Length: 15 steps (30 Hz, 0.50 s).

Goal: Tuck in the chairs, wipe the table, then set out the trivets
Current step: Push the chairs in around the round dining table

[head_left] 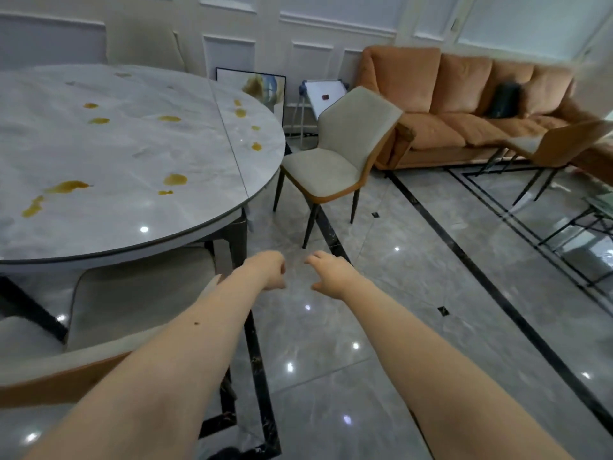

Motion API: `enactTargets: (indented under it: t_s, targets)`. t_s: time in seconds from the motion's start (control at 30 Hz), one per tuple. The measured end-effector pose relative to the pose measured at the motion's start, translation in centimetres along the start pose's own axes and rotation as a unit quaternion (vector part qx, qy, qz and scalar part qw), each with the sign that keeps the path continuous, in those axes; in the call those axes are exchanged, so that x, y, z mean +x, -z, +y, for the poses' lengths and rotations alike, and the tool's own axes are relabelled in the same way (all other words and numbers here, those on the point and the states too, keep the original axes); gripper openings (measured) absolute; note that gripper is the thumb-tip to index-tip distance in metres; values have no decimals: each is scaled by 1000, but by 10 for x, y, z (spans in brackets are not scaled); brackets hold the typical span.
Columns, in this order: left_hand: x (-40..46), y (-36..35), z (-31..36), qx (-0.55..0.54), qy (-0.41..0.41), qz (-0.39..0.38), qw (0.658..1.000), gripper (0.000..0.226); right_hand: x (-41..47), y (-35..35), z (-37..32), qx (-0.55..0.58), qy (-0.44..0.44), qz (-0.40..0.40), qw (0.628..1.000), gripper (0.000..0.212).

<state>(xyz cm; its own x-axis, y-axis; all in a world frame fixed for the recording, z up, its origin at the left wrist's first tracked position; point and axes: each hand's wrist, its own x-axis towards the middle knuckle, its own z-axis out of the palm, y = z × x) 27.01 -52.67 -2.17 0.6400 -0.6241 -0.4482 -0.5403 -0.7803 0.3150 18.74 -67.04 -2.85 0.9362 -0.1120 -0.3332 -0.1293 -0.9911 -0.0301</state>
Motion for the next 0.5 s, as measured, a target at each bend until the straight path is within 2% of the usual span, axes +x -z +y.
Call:
enactTargets:
  t_s: [0.27,0.5]
  targets:
    - [110,29,77,-2,-8,17,1000,32,43,20,126,24,-59,5,998,56]
    - [243,75,130,20,-25,17,999,26,127,54,227,31,-75,-11,997,55]
